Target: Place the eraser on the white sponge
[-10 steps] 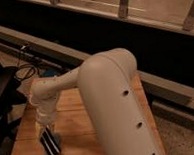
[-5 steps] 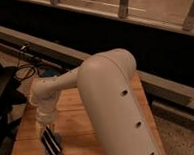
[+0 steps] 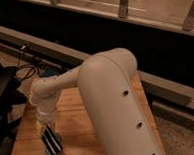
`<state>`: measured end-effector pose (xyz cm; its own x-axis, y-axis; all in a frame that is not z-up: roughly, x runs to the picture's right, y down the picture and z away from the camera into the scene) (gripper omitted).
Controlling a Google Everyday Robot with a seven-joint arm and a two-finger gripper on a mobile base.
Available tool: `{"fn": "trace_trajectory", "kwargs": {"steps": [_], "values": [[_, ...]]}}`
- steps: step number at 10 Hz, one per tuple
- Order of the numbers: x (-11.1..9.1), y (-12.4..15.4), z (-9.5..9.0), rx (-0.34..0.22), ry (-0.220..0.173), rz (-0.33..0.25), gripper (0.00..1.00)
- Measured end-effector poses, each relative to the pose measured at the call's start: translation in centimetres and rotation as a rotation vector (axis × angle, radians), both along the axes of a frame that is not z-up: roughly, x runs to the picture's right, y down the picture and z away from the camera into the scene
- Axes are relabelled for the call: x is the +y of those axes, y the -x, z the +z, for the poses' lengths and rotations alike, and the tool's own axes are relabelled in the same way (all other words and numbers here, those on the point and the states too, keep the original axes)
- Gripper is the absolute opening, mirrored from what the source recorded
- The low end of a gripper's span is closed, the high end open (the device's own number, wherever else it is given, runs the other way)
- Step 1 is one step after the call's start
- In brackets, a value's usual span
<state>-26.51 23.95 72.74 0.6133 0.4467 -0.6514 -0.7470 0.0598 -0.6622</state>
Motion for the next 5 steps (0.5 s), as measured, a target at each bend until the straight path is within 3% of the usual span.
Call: {"fn": "trace_trajectory", "kwargs": {"steps": [1, 5], "values": [[0.0, -0.3, 0.2, 0.003, 0.003, 0.006, 0.08], [0.8, -0.3, 1.3, -0.014, 0.033, 0.042, 0.48]]}}
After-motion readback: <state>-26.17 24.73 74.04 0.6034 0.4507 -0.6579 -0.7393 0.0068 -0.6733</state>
